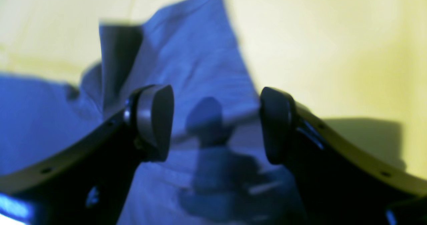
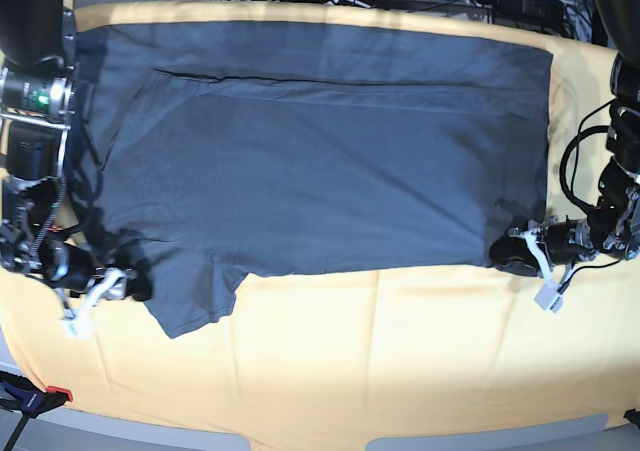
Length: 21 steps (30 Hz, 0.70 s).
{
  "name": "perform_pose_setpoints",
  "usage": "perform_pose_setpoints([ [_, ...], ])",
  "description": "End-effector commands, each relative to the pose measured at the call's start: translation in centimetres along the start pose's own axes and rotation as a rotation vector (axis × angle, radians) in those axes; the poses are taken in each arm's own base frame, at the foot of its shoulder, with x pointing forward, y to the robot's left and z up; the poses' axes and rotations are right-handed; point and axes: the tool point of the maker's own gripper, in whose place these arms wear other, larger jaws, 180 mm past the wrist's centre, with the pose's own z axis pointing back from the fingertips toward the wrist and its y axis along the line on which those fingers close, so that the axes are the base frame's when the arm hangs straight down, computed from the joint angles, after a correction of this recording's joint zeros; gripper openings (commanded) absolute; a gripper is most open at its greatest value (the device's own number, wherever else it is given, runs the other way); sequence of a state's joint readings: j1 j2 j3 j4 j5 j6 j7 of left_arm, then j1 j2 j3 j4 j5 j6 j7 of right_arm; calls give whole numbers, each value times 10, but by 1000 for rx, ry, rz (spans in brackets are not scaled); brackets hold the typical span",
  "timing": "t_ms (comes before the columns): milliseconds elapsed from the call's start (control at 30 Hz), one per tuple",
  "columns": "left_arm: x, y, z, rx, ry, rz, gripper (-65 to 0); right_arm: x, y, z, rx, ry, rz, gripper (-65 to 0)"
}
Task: Fold the T-shirt properly
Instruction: 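Move both grippers to the hem corners of the shirt, then grasp the hem corners with both grippers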
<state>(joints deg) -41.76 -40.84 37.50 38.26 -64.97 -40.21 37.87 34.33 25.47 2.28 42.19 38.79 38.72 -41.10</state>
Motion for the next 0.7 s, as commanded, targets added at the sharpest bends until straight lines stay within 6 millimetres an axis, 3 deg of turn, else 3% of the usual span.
perform_pose_setpoints([
  [0,20,9,13,34,-39,-28,-650,28,-3,6,-18,-72,22,-226],
  [133,22,10,13,41,-50,-38,-650,20,-2,-9,-80,-53,59,-226],
  [267,20,10,13,42,-46,-37,-650,19,-21,-6,-189,-59,68,-226],
  [533,20,10,13,41,-47,-37,-650,15,-30,-3,-228,-30,91,-226],
  [667,21,10,13,40,-48,-35,-650,3,-34,-3,-247,9,34,-226],
])
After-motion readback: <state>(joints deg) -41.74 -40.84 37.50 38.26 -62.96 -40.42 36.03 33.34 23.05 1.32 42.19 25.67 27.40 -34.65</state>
